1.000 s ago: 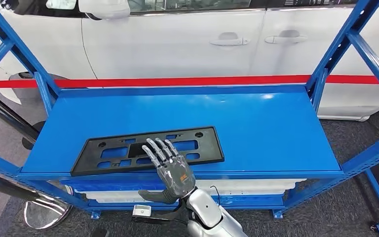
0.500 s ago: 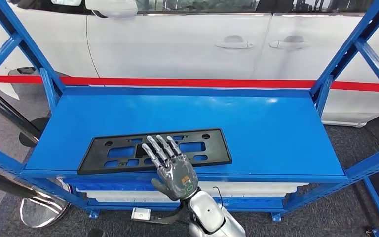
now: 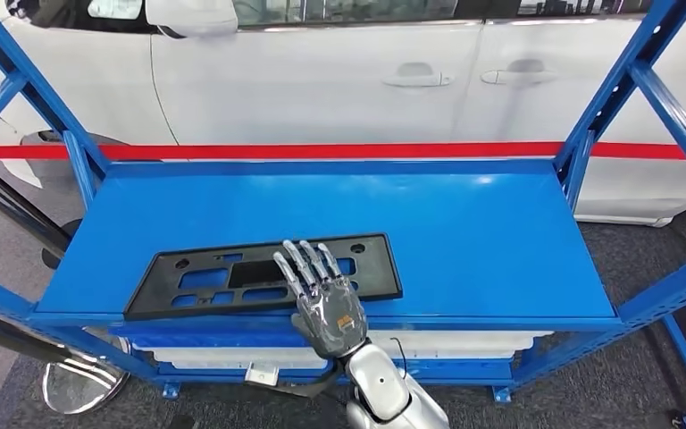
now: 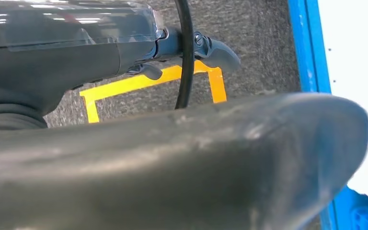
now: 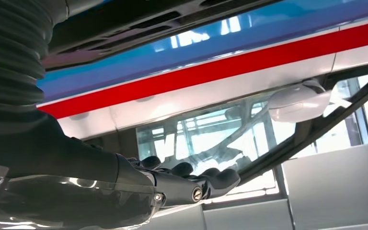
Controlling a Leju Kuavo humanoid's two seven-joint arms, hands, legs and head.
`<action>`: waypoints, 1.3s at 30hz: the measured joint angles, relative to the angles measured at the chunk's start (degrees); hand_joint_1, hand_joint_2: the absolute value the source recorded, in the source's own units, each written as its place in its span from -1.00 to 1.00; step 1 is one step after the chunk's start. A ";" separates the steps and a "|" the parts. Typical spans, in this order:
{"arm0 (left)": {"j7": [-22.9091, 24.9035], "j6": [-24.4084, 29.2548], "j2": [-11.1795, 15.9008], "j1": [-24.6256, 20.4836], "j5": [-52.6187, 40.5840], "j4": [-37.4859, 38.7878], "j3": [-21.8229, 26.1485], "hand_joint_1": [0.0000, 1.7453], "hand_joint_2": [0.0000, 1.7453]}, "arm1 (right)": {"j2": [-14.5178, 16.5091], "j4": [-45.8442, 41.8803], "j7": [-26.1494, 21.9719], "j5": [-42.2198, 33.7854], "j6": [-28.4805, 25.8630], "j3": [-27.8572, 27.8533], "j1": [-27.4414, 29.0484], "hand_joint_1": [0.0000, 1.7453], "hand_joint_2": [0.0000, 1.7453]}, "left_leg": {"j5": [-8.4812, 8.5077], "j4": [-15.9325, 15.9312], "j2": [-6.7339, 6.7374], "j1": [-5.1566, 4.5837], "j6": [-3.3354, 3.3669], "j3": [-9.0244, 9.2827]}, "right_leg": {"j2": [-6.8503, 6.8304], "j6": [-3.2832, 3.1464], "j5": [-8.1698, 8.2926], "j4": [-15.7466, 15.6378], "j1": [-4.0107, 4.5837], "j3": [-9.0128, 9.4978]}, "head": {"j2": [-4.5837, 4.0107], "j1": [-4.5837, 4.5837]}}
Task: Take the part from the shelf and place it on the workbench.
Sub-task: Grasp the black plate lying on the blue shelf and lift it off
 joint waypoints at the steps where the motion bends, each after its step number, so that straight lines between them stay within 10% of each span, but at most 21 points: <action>1: 0.01 0.01 -0.02 -0.02 -0.14 0.00 0.00 -1.00 -1.00 | -0.02 0.51 0.41 0.12 0.00 0.00 -0.24 -1.00 1.00 | -1.88 3.68 0.03 0.04 -0.19 -1.60 | -0.08 -0.18 -0.01 -0.03 0.05 0.03 | 0.00 0.00; 4: 0.01 0.03 -0.05 0.03 -0.29 0.00 0.00 -1.00 -1.00 | -0.13 2.41 1.27 0.48 0.00 0.00 -0.60 -1.00 1.00 | -4.38 11.88 0.03 0.10 -0.42 -5.49 | -0.20 -0.36 -0.07 0.13 0.30 -0.05 | 0.00 0.01; 9: 0.01 -0.12 -0.05 -0.35 -0.54 0.00 0.00 -1.00 -1.00 | -0.17 5.46 2.48 1.05 0.01 0.00 -2.29 -1.00 1.00 | 2.51 -2.61 0.20 -0.17 0.61 1.26 | -0.14 0.23 -0.34 0.73 0.58 -0.18 | 0.00 0.01; 14: 0.03 -0.57 -0.20 -0.62 -0.89 0.00 0.00 -1.00 -1.00 | 0.14 10.59 3.98 0.93 0.01 0.02 -4.84 -1.00 1.00 | 3.16 -4.29 0.08 -0.12 2.20 1.61 | -0.09 1.75 -1.01 1.69 0.61 -0.92 | 0.00 0.01; 19: 0.08 -0.61 -0.25 -0.95 -0.87 0.00 0.00 -1.00 -1.00 | 0.16 15.41 4.08 0.16 -0.19 0.02 -6.76 -1.00 1.00 | 3.48 -4.48 0.11 -0.12 2.88 1.38 | 0.05 2.42 -7.37 16.07 0.39 -7.81 | 0.00 0.01; 23: 0.39 -0.67 -0.39 -1.14 -1.07 0.01 -0.05 -1.00 -1.00 | 0.42 18.85 4.95 -0.20 -0.31 0.02 -9.15 -1.00 1.00 | 3.31 -4.37 -0.06 -0.36 2.61 1.71 | 0.08 1.59 -0.96 5.09 0.57 -2.45 | 0.00 0.01; 24: 0.56 -0.73 -0.48 -1.22 -1.21 0.01 -0.08 -1.00 -1.00 | 0.57 19.96 5.59 -0.27 -0.31 0.01 -10.08 -0.86 1.00 | 3.24 -4.31 -0.08 -0.45 2.40 1.69 | 0.09 1.32 -0.05 2.22 0.70 -1.11 | 0.00 0.01; 28: 1.24 -1.24 -0.69 -1.58 -1.72 0.02 -0.23 -1.00 -1.00 | 1.20 25.18 8.70 -0.18 -0.29 -0.19 -14.21 0.93 1.00 | 3.09 -4.21 -0.02 -0.46 1.15 1.61 | 0.10 0.42 0.43 -0.02 0.82 -0.33 | 0.00 0.01; 34: 1.77 -1.64 -0.85 -1.77 -1.84 0.09 -0.31 -1.00 -1.00 | 2.09 32.59 10.72 0.41 -0.16 -1.36 -17.95 1.00 1.00 | -4.39 10.90 0.04 0.13 -0.37 -5.25 | -0.19 -0.50 0.92 -0.59 0.43 -0.23 | 0.00 0.00; 36: 1.94 -1.62 -0.85 -1.68 -1.82 0.11 -0.31 -1.00 -1.00 | 2.18 33.95 10.89 0.69 -0.07 -1.54 -18.54 1.00 1.00 | -2.16 9.01 0.08 0.29 -0.49 -4.29 | -0.16 -0.39 0.85 -0.45 0.38 -0.21 | 0.00 0.00; 39: 1.99 -1.54 -0.80 -1.76 -1.76 0.12 -0.31 -1.00 -1.00 | 2.33 35.27 11.01 0.82 0.00 -1.78 -19.60 1.00 1.00 | 2.54 -1.87 0.27 0.23 -0.06 1.08 | -0.10 0.24 0.54 -0.08 0.52 -0.08 | 0.00 0.01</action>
